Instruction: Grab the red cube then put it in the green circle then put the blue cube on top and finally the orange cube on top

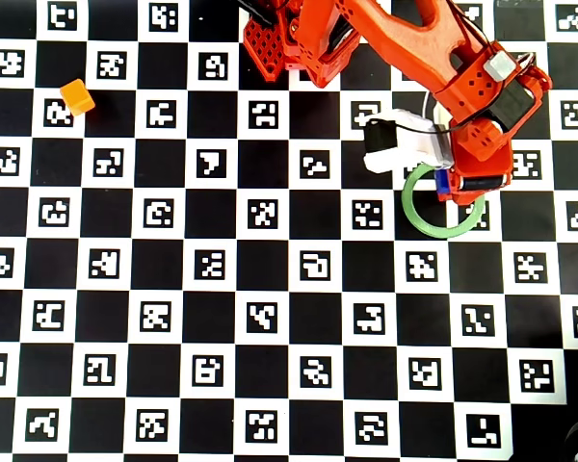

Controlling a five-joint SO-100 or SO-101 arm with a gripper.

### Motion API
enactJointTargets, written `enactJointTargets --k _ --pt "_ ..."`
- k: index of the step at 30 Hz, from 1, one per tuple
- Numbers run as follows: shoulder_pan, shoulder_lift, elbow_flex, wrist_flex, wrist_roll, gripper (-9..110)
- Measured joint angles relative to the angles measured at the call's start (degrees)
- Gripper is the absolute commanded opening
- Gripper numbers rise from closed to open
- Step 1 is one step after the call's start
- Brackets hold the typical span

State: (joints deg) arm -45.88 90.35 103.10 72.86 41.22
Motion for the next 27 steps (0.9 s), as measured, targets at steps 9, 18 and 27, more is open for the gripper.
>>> enactJointTargets --k 9,18,27 --pt "-0.5 0.0 0.0 -1.6 0.6 -4" --pt "-1.8 0.0 0.0 -1.6 0.9 -4" --pt "-1.8 0.0 0.0 -3.1 0.9 -4"
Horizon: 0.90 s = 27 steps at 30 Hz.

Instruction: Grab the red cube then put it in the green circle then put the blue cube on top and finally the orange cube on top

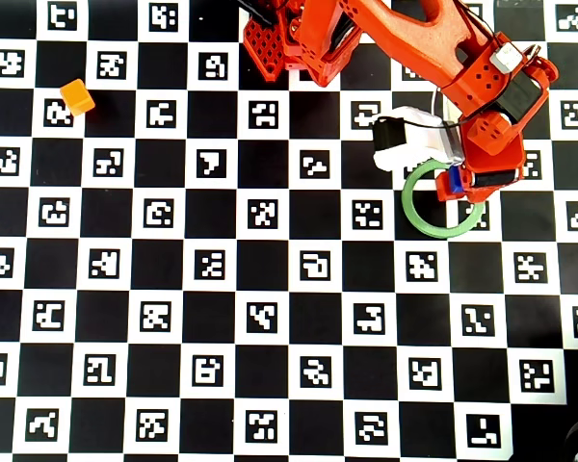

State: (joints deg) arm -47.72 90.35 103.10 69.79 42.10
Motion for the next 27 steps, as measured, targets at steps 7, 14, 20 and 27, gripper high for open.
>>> enactJointTargets --k 7,14,20,27 --pt "0.0 0.0 0.0 -0.3 -0.8 -4" --pt "0.0 0.0 1.1 -1.1 -1.3 -4" --pt "0.3 0.0 1.8 -1.1 -1.4 -4" --pt "0.4 0.0 1.8 -2.1 -1.4 -4"
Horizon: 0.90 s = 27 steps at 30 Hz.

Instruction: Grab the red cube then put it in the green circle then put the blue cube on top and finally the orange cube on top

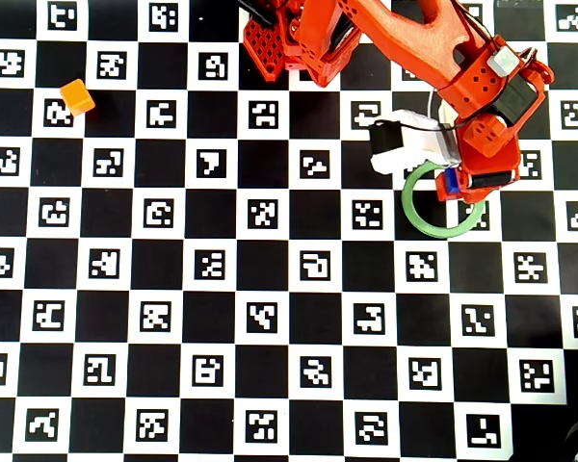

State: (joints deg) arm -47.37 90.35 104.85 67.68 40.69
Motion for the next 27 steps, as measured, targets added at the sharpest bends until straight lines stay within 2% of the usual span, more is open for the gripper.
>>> enactJointTargets --k 27 --pt "0.0 0.0 0.9 -0.7 -0.5 -4"
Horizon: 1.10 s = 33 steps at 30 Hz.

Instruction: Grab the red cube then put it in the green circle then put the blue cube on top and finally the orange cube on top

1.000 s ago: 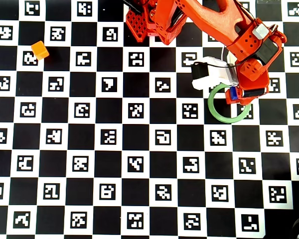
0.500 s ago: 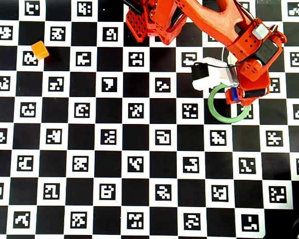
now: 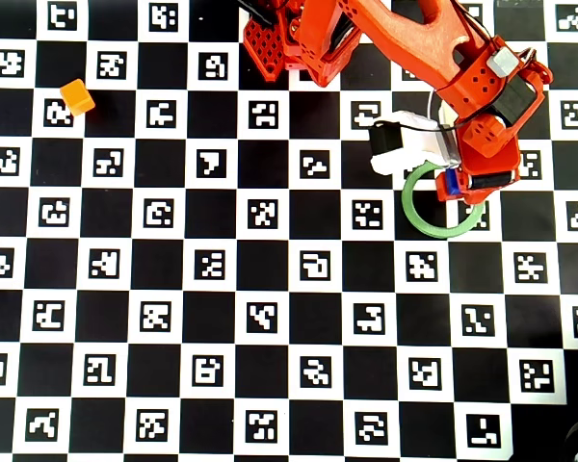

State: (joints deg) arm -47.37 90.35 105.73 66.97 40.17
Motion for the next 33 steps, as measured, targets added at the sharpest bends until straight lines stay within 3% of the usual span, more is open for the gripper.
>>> enactJointTargets --k 33 --pt "0.0 0.0 1.8 -1.3 -0.9 -4"
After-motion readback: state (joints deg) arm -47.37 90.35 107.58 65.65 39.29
